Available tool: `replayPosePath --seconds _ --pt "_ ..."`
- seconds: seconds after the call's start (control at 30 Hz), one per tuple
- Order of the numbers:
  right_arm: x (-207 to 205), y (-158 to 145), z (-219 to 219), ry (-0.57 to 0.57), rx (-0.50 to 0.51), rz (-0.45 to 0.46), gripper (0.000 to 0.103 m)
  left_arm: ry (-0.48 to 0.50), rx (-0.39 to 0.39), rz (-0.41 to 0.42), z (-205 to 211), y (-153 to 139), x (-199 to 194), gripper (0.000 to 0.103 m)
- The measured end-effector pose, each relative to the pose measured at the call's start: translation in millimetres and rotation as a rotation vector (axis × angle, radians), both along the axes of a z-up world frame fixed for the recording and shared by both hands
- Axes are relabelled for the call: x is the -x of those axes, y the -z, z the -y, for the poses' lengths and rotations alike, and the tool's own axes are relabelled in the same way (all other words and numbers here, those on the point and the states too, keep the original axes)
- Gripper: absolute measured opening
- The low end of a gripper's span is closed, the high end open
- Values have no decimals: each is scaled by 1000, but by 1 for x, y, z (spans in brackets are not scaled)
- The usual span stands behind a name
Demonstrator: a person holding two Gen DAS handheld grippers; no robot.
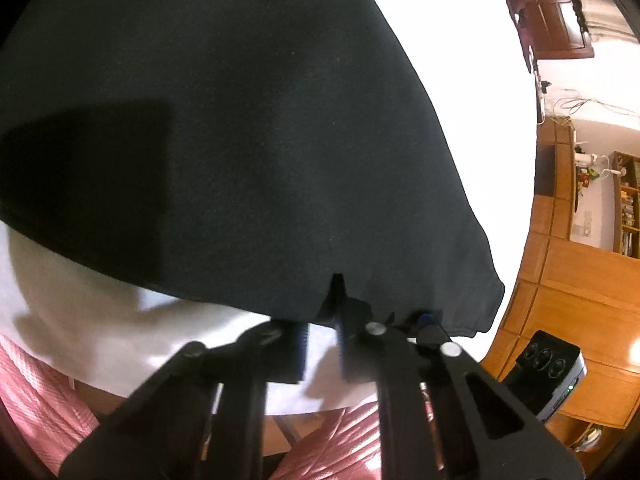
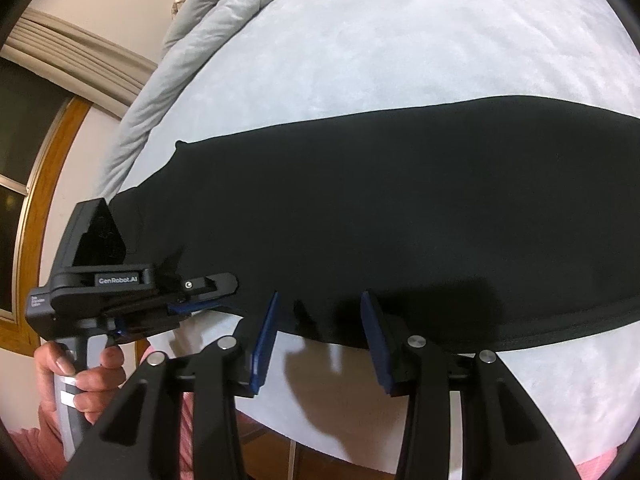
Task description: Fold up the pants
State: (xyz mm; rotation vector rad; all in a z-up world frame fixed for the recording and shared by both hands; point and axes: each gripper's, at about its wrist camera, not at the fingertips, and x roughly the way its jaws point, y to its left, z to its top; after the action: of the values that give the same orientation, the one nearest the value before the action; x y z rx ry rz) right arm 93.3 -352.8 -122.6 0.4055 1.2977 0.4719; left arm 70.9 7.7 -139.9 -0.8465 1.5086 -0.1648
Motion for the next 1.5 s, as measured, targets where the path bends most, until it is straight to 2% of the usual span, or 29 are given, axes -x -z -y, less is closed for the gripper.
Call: replayPosePath --seconds 0.1,0.23,0.33,0.47,0.5,0.53,0.57,0.63,0.73,0.83,0.9,0.97,1.0,1.03,1.17,1.27,1.33,1.5 --pt "0 -1 2 3 2 1 43 -14 -7 27 1 -7 4 4" --pt "-2 -2 8 20 22 -5 43 15 -69 69 8 -19 16 4" --pt "-5 2 15 48 53 -33 44 52 -105 51 12 -8 25 4" --pt "-6 3 24 71 37 -53 44 72 -99 59 13 -3 18 6" --pt "-6 0 27 77 33 -51 44 86 -100 64 16 -7 18 11" --pt "-7 -6 33 86 32 -46 44 102 -101 73 20 -10 14 24" --pt "-9 -10 39 98 35 -42 44 127 -109 90 25 -16 15 31" --pt "-11 -17 57 128 46 -42 44 172 -159 127 36 -27 18 44" --pt "-9 -26 96 188 107 -52 44 221 -177 174 55 -43 24 49" --pt "-1 -32 151 316 169 -68 45 286 -222 230 81 -53 23 54" --pt "5 -30 183 388 176 -85 45 304 -248 237 94 -56 19 54" --pt "11 -23 213 455 192 -111 46 309 -237 237 101 -59 19 54" --pt "14 -19 227 482 196 -119 46 317 -218 244 108 -62 18 49" --pt "15 -17 236 497 190 -123 46 336 -197 253 118 -67 16 48" --pt "18 -3 265 575 108 -134 46 399 -197 297 145 -79 13 51" --pt "15 10 279 619 33 -144 46 405 -244 318 152 -73 -1 53" --pt "14 14 286 634 -3 -140 46 426 -343 331 154 -65 -9 54" --pt "5 18 291 640 -27 -114 46 446 -394 262 155 -29 -23 54"
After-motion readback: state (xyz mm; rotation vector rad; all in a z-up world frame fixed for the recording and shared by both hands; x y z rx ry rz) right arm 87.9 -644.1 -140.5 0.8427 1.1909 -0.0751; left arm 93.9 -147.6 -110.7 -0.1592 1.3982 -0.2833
